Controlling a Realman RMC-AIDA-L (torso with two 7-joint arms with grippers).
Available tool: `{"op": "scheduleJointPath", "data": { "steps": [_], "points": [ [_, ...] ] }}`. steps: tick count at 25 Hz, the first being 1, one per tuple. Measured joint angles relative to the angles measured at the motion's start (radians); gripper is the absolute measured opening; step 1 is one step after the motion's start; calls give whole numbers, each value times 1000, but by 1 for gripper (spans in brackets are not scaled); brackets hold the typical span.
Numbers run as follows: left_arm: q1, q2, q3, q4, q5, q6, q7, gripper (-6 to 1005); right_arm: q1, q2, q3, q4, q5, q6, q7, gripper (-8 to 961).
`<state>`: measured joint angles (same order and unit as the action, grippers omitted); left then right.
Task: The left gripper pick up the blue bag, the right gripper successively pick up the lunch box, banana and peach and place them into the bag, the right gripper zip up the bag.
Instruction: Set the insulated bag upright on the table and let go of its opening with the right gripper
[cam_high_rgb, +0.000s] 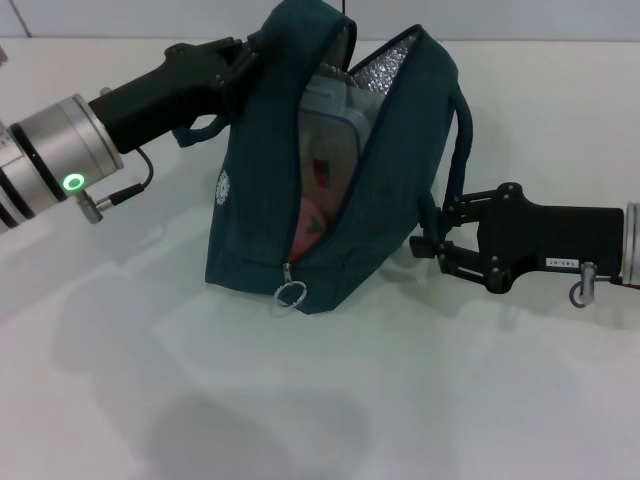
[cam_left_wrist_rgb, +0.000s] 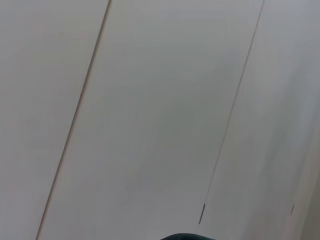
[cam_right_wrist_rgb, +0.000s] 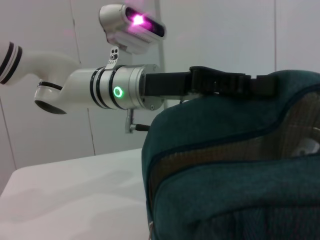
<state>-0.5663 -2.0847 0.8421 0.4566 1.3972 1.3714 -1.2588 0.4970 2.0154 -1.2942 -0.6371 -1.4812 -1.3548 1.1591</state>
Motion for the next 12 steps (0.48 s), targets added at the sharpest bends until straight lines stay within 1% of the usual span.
{"op": "scheduleJointPath", "data": {
  "steps": [4, 6, 9, 11, 12],
  "points": [
    [9, 0, 2, -3, 0, 5, 35, 40, -20, 0, 10, -7, 33, -9, -41, 328],
    [19, -1, 4, -4, -1, 8, 63, 40, -40, 0, 12, -7, 93, -22, -85, 303],
    [37, -2, 5, -15, -1, 20, 89, 39, -65, -2, 33, -9, 189, -48, -120, 205],
    [44, -3, 4, -34, -1, 51, 125, 39, -53, -19, 53, -15, 209, -73, -73, 140],
    [49, -3, 4, -50, -1, 81, 157, 39, -39, -33, 60, -18, 209, -89, -33, 107]
  ]
}}
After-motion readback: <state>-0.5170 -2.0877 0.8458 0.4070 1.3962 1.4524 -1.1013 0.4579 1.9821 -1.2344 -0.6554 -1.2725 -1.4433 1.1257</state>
